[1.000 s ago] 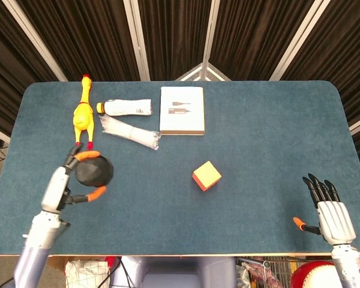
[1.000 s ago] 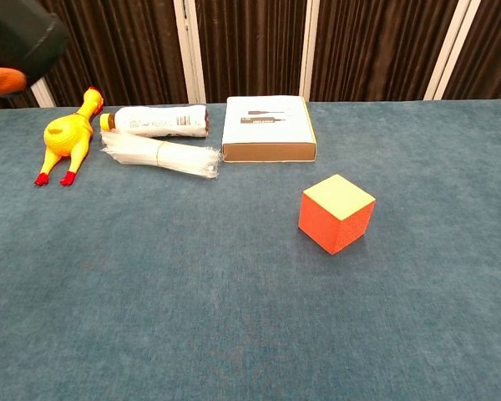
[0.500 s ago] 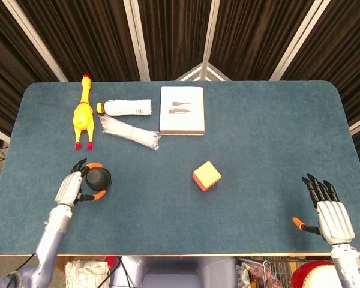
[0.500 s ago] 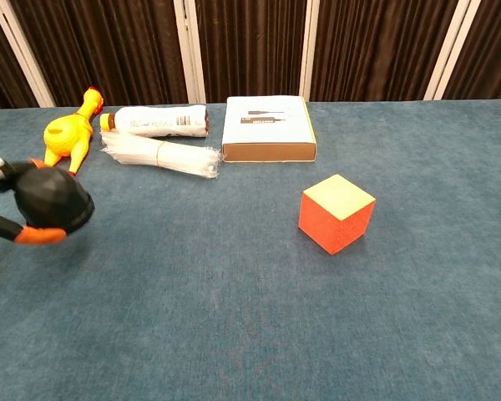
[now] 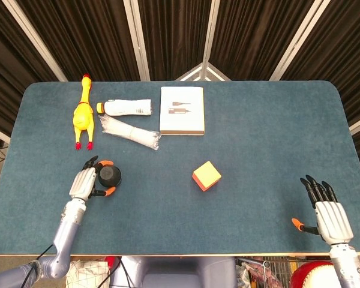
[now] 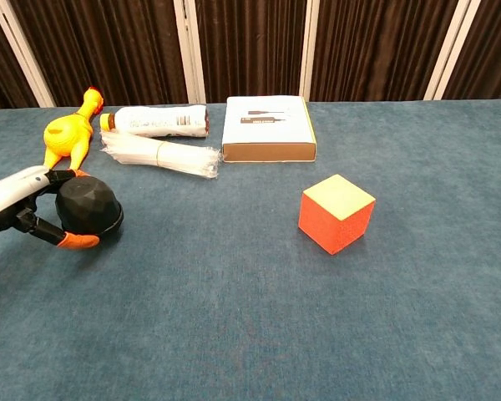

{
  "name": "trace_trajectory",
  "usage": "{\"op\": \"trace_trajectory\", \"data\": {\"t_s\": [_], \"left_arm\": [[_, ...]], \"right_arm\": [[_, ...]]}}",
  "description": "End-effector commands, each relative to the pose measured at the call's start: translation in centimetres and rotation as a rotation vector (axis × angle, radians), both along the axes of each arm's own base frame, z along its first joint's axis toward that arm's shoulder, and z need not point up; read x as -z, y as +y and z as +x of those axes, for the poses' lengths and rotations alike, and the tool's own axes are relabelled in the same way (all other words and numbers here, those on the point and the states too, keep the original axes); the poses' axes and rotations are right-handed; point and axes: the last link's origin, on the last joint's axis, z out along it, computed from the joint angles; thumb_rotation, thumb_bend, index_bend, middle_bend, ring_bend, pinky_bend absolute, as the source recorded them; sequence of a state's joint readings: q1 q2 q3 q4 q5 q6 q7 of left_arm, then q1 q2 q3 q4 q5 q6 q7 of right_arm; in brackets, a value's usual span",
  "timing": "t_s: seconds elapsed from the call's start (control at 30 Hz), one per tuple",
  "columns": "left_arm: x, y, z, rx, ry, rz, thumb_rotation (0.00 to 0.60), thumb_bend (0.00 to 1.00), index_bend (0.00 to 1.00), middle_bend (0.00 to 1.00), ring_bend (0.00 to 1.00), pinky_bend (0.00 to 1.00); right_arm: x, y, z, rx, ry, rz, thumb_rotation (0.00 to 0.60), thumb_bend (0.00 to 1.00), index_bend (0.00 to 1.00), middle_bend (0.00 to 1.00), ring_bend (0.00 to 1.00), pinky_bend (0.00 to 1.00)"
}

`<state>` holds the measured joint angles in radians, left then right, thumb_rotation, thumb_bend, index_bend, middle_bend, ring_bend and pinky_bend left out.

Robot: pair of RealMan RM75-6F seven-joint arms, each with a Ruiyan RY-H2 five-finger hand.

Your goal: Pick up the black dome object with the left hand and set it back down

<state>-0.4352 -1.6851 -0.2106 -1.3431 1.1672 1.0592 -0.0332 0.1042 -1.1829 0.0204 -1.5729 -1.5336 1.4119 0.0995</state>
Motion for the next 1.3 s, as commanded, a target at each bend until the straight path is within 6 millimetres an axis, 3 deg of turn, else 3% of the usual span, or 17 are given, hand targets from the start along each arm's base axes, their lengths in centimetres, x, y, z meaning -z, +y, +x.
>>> {"op": "trace_trajectory", "data": {"t_s": [0.03, 0.13, 0.3, 0.63, 1.13, 1.3], "left_arm": [[0.1, -0.3, -0.4, 0.000, 0.040, -0.061, 0.600, 0.48, 0.26, 0.07, 0.00, 0.00], [0.0, -0.5, -0.7, -0.010, 0.072, -0.127, 0.600, 0.41, 0.22, 0.01, 0.00, 0.00], [-0.5, -0.5, -0.5, -0.015, 0.099, -0.154, 0.600, 0.33, 0.20, 0.00, 0.00, 0.00], [-2.7, -0.6, 1.9, 0.035, 0.032, -0.046, 0.600, 0.32, 0.20, 0.05, 0.00, 0.00], [-2.0, -0.6, 1.8, 0.015, 0.057, -0.067, 0.600, 0.33, 0.20, 0.13, 0.00, 0.00], [-2.2, -0.7, 1.7, 0.016, 0.086, -0.054, 0.600, 0.40, 0.19, 0.22, 0.00, 0.00]], "right_arm": [[0.1, 0.0, 0.0, -0.001, -0.007, 0.007, 0.600, 0.19, 0.02, 0.03, 0.12, 0.00], [0.0, -0.1, 0.0, 0.001, -0.006, 0.008, 0.600, 0.19, 0.02, 0.03, 0.12, 0.00], [0.0, -0.1, 0.0, 0.006, -0.008, 0.009, 0.600, 0.19, 0.02, 0.03, 0.12, 0.00], [0.1, 0.0, -0.1, 0.007, -0.008, 0.015, 0.600, 0.19, 0.02, 0.03, 0.12, 0.00], [0.0, 0.0, -0.1, 0.014, -0.013, 0.020, 0.600, 0.19, 0.02, 0.03, 0.12, 0.00], [-0.1, 0.1, -0.1, 0.016, -0.014, 0.019, 0.600, 0.19, 0.02, 0.03, 0.12, 0.00]]}}
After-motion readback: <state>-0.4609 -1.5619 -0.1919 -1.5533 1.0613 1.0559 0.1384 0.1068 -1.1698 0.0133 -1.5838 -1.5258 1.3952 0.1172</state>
